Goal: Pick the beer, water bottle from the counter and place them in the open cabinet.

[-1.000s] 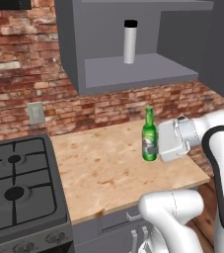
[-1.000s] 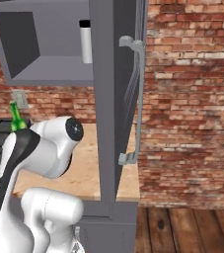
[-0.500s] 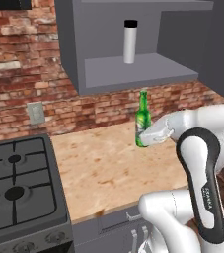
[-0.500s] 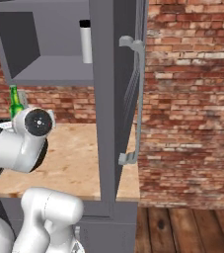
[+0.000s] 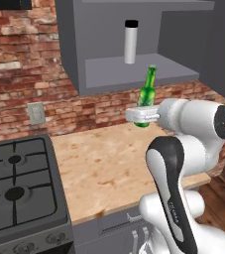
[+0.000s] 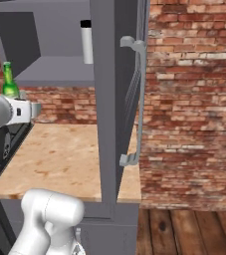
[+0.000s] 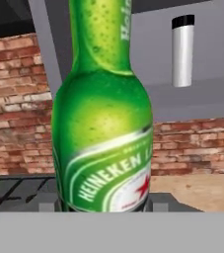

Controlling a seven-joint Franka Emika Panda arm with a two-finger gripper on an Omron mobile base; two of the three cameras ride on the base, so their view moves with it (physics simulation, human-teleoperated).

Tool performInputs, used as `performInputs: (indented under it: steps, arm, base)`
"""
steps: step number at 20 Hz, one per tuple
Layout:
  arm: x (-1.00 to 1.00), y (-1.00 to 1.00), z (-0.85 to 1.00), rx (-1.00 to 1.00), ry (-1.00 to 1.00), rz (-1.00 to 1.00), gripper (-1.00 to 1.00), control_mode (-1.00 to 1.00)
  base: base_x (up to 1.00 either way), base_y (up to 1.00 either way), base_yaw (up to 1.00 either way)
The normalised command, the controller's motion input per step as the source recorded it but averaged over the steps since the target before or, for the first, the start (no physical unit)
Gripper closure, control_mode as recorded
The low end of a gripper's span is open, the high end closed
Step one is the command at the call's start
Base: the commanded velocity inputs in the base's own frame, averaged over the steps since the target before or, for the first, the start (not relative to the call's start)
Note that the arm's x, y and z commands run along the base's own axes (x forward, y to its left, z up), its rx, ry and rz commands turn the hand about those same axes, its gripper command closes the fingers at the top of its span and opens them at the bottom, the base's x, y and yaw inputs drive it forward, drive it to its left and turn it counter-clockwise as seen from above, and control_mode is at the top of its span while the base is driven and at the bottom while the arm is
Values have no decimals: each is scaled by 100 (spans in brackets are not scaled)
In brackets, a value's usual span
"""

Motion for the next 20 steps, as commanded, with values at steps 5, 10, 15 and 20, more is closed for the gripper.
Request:
performInputs:
  steps: [5, 10, 15, 20]
  arm:
    - [0, -16, 44, -2, -16, -17, 100, -100]
    - [5, -2, 48, -14, -5, -1, 100, -100]
    - [16, 0, 28, -6, -2, 0, 100, -100]
    - [31, -18, 0, 5, 1, 0, 100, -100]
  base:
    - [0, 0, 0]
    - [0, 0, 0]
    - [0, 0, 0]
    - [0, 0, 0]
